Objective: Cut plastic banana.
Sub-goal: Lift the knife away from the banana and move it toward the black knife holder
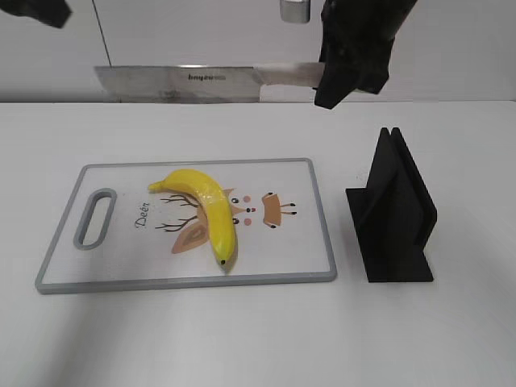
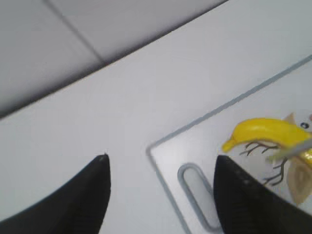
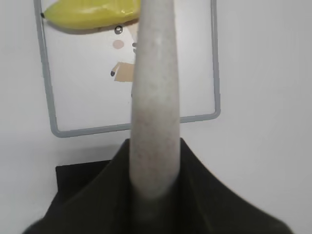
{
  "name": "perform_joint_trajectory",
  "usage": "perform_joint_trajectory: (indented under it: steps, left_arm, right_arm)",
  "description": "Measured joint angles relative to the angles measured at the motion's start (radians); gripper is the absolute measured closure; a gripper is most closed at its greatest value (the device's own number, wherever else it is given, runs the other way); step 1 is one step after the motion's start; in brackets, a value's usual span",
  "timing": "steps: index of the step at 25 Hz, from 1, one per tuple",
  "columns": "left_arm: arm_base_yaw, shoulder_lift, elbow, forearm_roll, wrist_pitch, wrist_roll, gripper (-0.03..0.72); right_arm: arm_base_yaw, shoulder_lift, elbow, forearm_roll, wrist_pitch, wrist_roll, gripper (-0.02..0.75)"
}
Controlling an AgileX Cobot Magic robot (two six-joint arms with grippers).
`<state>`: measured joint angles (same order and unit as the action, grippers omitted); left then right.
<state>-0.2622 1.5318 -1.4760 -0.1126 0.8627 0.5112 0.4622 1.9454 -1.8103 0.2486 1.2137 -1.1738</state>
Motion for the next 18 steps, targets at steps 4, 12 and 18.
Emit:
perform_joint_trajectory:
  steps: [4,12,18]
  left_arm:
    - [0.047,-0.049,-0.001,0.089,0.201,-0.2,0.093]
    - [0.077,-0.105,0.053,0.094,0.349,-0.303,0.105]
    - [0.077,-0.273,0.298,0.09,0.35,-0.333,0.109]
  right_arm:
    - [0.0,-0.03,0.0,0.0,0.001,0.194,0.57]
    - [0.0,-0.053,0.008,-0.022,0.006,0.812,0.57]
    - [0.016,-0.184,0.151,-0.014,0.006,1.063,0.57]
